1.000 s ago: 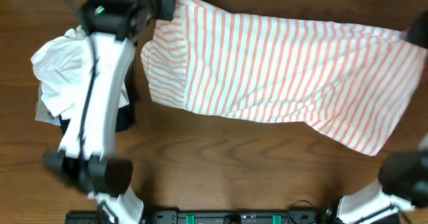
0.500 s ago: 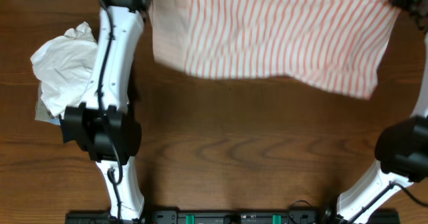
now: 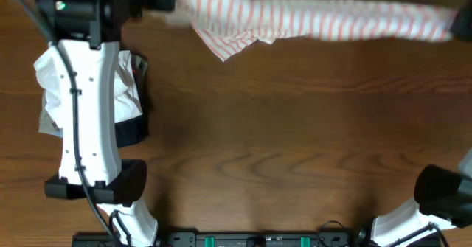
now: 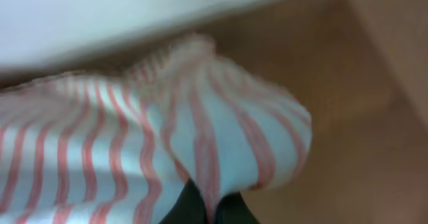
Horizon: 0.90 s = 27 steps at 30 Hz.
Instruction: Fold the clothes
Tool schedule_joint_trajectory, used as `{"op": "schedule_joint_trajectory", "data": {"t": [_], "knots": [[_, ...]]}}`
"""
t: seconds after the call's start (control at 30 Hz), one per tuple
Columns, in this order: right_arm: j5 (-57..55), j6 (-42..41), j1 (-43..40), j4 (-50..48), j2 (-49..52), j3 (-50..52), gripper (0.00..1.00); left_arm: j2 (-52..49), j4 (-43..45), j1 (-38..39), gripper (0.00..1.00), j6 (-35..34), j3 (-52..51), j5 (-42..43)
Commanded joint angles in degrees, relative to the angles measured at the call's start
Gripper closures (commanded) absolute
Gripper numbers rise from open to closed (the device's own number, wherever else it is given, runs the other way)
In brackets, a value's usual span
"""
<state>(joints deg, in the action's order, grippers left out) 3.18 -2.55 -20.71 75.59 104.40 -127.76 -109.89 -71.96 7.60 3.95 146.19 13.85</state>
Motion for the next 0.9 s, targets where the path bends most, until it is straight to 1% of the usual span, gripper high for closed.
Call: {"op": "schedule_joint_trajectory", "data": {"t": [0.0,0.13,0.27,0.6,0.77,0.87], "knots": [[-5.2,2.2,-0.4,8.1,0.9,3.2,0.99,-1.4,-10.6,-0.1,0.94,0.5,-4.3,0.7],[-7.0,2.3,-0.4,13.3,0.9,8.2,0.99,-1.4,-17.2,-0.1,0.94,0.5,-10.4,0.7],[-9.3,2.2,-0.4,14.0,0.9,15.1,0.99,-1.4,-18.9,-0.1,0.94,0.5,-18.0,0.7],[-9.4,1.1,-0.4,9.0,0.9,32.0,0.99,-1.3,-17.4,-0.1,0.94,0.5,-35.5,0.7],[-9.4,-0.2,-0.4,4.8,0.9,39.7,0.99,-1.3,-17.3,-0.1,0.94,0.3,-40.2,0.5],[-9.4,-0.2,-0.4,1.6,0.9,41.6,0.99,-1.2,-15.1,-0.1,0.94,0.3,-40.2,0.0]]}}
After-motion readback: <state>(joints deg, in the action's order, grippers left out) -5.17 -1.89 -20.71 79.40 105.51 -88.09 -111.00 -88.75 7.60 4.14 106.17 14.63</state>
